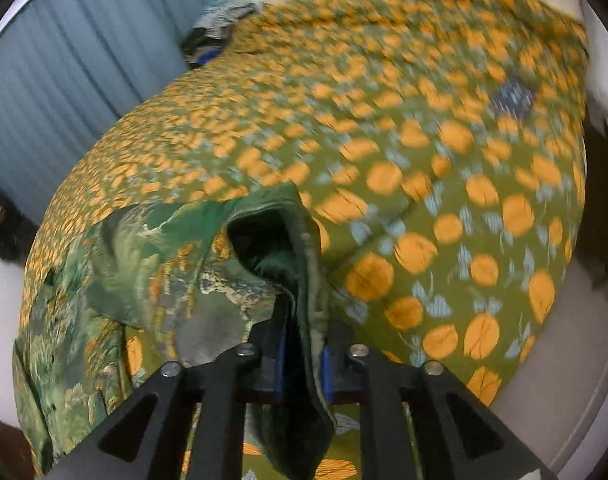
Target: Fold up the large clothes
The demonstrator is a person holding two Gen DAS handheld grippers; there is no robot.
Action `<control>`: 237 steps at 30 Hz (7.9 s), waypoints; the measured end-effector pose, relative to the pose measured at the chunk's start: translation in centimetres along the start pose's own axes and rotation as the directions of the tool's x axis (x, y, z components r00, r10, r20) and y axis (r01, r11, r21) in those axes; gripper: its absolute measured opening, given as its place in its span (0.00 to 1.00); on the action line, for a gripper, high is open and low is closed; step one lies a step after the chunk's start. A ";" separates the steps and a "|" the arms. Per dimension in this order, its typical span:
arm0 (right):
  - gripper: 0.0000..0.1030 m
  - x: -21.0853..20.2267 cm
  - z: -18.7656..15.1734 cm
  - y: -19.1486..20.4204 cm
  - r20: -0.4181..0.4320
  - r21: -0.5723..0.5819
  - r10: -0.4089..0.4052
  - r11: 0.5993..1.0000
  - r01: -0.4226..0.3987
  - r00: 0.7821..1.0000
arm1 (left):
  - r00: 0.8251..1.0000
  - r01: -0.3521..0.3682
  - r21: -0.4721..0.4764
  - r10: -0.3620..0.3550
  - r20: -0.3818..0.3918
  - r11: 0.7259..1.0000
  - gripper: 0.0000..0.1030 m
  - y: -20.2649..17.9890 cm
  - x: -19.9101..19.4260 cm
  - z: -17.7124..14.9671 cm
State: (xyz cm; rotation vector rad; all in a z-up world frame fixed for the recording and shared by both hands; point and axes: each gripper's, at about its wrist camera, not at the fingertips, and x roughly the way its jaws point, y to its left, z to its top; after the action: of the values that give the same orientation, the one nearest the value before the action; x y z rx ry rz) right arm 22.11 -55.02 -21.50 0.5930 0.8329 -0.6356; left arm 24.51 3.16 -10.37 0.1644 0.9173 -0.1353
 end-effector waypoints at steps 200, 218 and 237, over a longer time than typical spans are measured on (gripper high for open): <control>0.75 -10.6 -24.1 24.8 -0.248 -0.603 0.538 0.566 -0.563 0.806 | 0.774 0.572 -0.224 -0.610 -0.171 0.789 0.85 -12.6 19.3 5.2; 0.75 -10.0 -24.2 24.2 -0.238 -0.588 0.541 0.581 -0.562 0.807 | 0.797 0.562 -0.213 -0.592 -0.118 0.799 0.62 -13.1 18.6 6.2; 0.75 -10.5 -20.8 23.9 -0.177 -0.613 0.504 0.615 -0.496 0.845 | 0.852 0.496 -0.157 -0.514 -0.098 0.854 0.04 -10.3 18.8 11.7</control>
State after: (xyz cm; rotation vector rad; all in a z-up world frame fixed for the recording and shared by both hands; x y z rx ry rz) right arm 23.70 -21.78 -18.76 0.1604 0.7611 0.1886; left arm 43.01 -10.11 -19.21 -0.1965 1.0894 -0.5627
